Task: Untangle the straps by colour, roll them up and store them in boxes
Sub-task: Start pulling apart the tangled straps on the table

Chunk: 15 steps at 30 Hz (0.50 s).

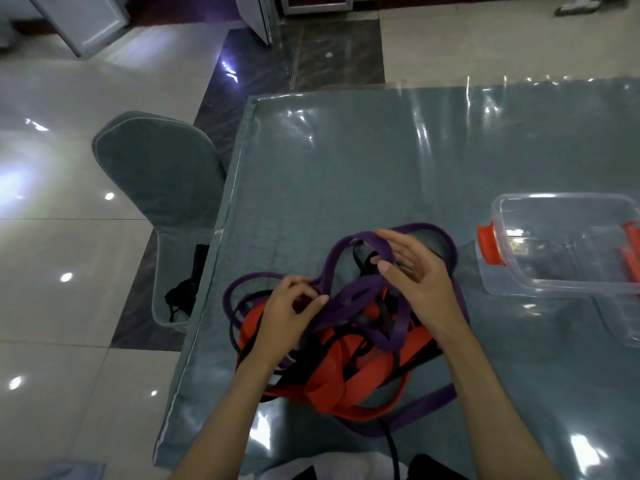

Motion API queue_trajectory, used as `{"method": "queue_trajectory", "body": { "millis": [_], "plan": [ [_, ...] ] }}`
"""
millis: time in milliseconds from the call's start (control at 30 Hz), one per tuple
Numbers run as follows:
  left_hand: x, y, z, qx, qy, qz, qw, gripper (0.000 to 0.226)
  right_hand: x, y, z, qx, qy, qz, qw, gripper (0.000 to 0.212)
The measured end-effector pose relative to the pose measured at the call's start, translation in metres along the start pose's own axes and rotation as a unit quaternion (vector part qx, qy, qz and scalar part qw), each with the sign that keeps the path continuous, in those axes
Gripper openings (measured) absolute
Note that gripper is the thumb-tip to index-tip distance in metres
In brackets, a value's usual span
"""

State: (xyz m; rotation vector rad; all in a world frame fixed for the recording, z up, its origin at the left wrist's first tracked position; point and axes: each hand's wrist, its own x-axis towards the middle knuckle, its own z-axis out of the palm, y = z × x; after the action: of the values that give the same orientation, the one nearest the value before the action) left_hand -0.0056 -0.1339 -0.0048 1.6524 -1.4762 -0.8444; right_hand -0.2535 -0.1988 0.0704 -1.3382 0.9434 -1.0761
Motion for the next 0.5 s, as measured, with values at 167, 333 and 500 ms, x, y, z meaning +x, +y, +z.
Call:
{"method": "queue_trajectory", "body": {
  "millis": [167, 333, 500],
  "plan": [
    [0.005, 0.005, 0.008, -0.044, -0.138, -0.080, 0.986, 0.042, -0.003, 0.004, 0.006, -0.071, -0.058, 0.028, 0.995, 0.042],
    [-0.005, -0.006, 0.002, -0.009, -0.346, -0.112, 0.931, 0.081, -0.011, 0.014, 0.010, -0.081, -0.001, 0.029, 0.996, 0.042],
    [-0.020, -0.040, -0.009, 0.157, -0.257, -0.051, 0.952, 0.068, -0.016, 0.010, 0.004, -0.027, 0.145, 0.009, 0.989, 0.035]
  ]
}}
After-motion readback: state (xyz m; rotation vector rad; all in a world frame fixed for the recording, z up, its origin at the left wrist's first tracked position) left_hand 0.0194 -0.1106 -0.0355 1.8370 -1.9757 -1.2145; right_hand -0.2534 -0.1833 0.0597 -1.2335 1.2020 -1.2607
